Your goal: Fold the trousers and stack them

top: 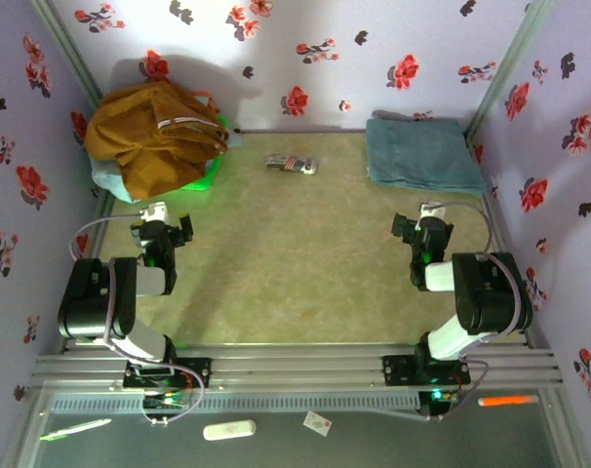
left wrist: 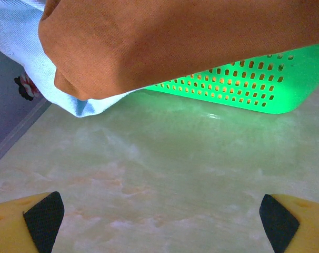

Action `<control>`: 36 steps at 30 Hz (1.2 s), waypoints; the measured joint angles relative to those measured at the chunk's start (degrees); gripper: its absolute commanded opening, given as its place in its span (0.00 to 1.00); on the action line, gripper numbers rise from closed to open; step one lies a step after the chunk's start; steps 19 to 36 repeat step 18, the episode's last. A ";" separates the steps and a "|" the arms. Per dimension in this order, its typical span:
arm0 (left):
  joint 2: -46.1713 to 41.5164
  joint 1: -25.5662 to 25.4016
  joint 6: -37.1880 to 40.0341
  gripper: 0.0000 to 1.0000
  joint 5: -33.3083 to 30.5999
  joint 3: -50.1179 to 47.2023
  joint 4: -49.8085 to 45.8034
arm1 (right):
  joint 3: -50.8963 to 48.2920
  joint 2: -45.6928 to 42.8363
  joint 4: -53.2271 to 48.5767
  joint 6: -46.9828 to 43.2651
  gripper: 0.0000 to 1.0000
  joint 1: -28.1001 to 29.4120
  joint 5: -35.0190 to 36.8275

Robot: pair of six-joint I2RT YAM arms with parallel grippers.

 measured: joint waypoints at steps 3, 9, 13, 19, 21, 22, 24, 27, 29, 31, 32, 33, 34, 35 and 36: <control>0.00 0.00 0.00 1.00 0.00 0.00 0.00 | 0.00 0.00 0.00 0.00 0.99 0.00 0.00; 0.00 -0.04 0.00 1.00 0.00 0.00 0.00 | 0.00 0.00 0.00 -0.02 0.99 0.00 0.00; 0.00 -0.09 0.00 1.00 0.02 0.04 -0.20 | 0.00 0.00 0.00 0.00 0.99 0.00 0.00; 0.00 -0.09 0.00 1.00 0.42 0.26 -0.85 | 0.00 0.00 0.00 0.00 0.99 0.00 0.00; 0.00 -0.09 0.00 1.00 0.42 0.26 -0.85 | 0.00 0.00 0.00 0.00 0.99 0.00 0.00; 0.00 -0.09 0.00 1.00 0.42 0.26 -0.85 | 0.00 0.00 0.00 0.00 0.99 0.00 0.00; 0.00 -0.09 0.00 1.00 0.42 0.26 -0.85 | 0.00 0.00 0.00 0.00 0.99 0.00 0.00; 0.00 -0.09 0.00 1.00 0.42 0.26 -0.85 | 0.00 0.00 0.00 0.00 0.99 0.00 0.00; 0.00 -0.09 0.00 1.00 0.42 0.26 -0.85 | 0.00 0.00 0.00 0.00 0.99 0.00 0.00; 0.00 -0.09 0.00 1.00 0.42 0.26 -0.85 | 0.00 0.00 0.00 0.00 0.99 0.00 0.00; 0.00 -0.09 0.00 1.00 0.42 0.26 -0.85 | 0.00 0.00 0.00 0.00 0.99 0.00 0.00; 0.00 -0.09 0.00 1.00 0.42 0.26 -0.85 | 0.00 0.00 0.00 0.00 0.99 0.00 0.00; 0.00 -0.09 0.00 1.00 0.42 0.26 -0.85 | 0.00 0.00 0.00 0.00 0.99 0.00 0.00; 0.00 -0.09 0.00 1.00 0.42 0.26 -0.85 | 0.00 0.00 0.00 0.00 0.99 0.00 0.00; 0.00 -0.09 0.00 1.00 0.42 0.26 -0.85 | 0.00 0.00 0.00 0.00 0.99 0.00 0.00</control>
